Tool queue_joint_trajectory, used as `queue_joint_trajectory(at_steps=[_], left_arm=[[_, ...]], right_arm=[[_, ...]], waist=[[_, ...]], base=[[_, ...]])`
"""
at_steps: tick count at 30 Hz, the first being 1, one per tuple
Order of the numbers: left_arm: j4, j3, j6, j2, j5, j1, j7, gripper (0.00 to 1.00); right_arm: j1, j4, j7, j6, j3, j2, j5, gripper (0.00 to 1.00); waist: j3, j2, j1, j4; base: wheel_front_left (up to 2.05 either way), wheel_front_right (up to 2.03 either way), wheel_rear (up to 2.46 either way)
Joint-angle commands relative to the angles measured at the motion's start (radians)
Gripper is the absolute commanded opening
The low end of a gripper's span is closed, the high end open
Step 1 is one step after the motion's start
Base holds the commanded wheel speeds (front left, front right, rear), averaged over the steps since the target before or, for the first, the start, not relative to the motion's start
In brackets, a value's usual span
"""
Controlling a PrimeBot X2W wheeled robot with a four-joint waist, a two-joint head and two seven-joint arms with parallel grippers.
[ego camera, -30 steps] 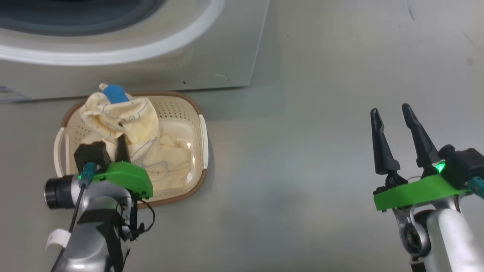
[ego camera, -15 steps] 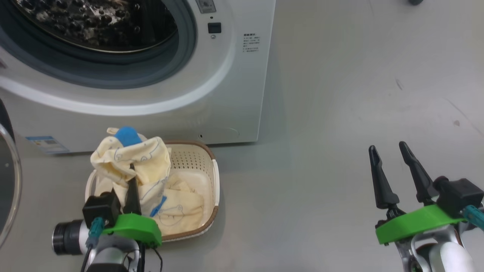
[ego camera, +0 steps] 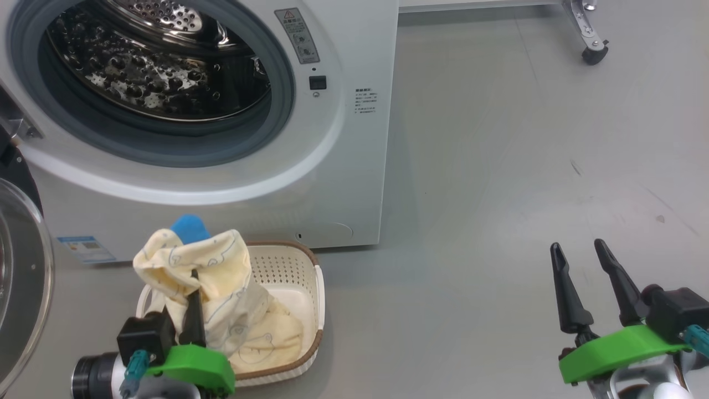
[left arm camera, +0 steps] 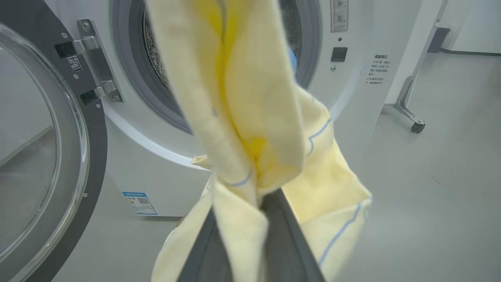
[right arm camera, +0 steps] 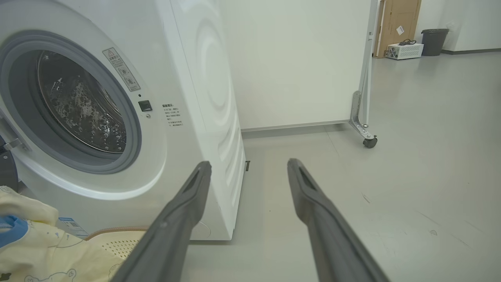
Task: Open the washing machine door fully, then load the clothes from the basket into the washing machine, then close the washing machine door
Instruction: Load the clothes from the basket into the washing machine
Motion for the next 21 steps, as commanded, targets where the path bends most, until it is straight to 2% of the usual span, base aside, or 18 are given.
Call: queue_joint_trajectory(at_steps=[1,21], left_arm=[[-0.045,0.037,0.008,0.023,0.0,-0.026,0.005,0.0],[-0.065,0.025,0.024,0.024,-0.011,-0.036,0.015,0.0]], right_arm=[[-0.017,-0.04,0.0,0.004,0.018,-0.008,0.004,1.0],[-0.02,-0.035,-0.001,0.004,0.029,-0.008,0.01,1.0]], waist=[[0.002,-0.0001,0.0001,0.0],[0.017,-0.0001,0.0001,0.013]], base=[[0.0,0.0,0.0],[0.0,0.0,0.0]])
